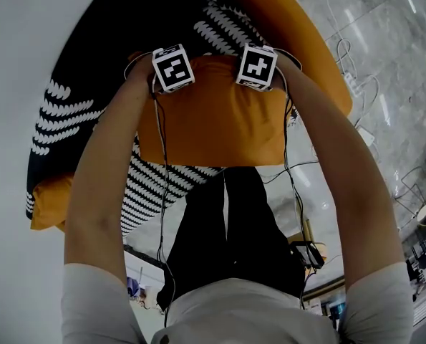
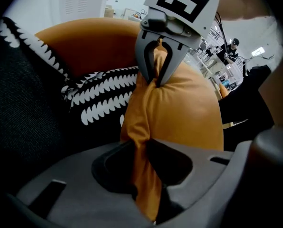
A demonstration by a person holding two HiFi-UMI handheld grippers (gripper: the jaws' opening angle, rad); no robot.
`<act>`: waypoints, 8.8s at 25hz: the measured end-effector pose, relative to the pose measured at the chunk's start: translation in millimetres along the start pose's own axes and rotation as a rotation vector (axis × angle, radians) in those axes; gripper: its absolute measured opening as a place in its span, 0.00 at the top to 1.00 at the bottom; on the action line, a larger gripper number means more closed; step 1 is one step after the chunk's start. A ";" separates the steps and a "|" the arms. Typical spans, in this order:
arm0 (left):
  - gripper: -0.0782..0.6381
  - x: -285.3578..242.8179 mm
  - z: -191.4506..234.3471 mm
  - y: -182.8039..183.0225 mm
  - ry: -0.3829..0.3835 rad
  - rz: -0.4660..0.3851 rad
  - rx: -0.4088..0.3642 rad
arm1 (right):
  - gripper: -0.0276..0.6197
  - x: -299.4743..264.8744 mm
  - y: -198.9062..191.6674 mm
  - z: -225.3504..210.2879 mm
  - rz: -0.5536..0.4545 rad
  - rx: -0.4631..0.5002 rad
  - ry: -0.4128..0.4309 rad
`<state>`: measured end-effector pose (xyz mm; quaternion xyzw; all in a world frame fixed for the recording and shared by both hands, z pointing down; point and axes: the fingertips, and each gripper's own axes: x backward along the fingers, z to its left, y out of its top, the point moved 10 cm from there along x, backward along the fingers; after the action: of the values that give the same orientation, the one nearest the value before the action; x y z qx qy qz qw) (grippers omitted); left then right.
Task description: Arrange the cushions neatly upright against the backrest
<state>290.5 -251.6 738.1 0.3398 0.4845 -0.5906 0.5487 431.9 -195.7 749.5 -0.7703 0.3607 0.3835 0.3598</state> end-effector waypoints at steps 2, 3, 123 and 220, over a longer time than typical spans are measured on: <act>0.77 5.8 -4.9 -3.3 0.011 0.004 0.014 | 0.88 3.3 3.1 5.1 0.000 0.023 -0.014; 0.78 8.2 -8.9 -6.5 0.007 0.012 0.029 | 0.90 4.9 4.2 8.4 0.000 0.034 -0.018; 0.67 364.4 -289.1 -288.3 0.782 -0.752 0.910 | 0.73 162.2 355.4 287.4 -0.327 0.365 -0.260; 0.88 430.0 -915.9 -25.5 1.442 -1.253 0.982 | 0.92 352.3 46.5 786.6 -1.043 0.554 -0.221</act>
<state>74.5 475.1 67.5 0.4827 0.4916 -0.5570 -0.4637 289.6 337.0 85.5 -0.6787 -0.0182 0.1260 0.7233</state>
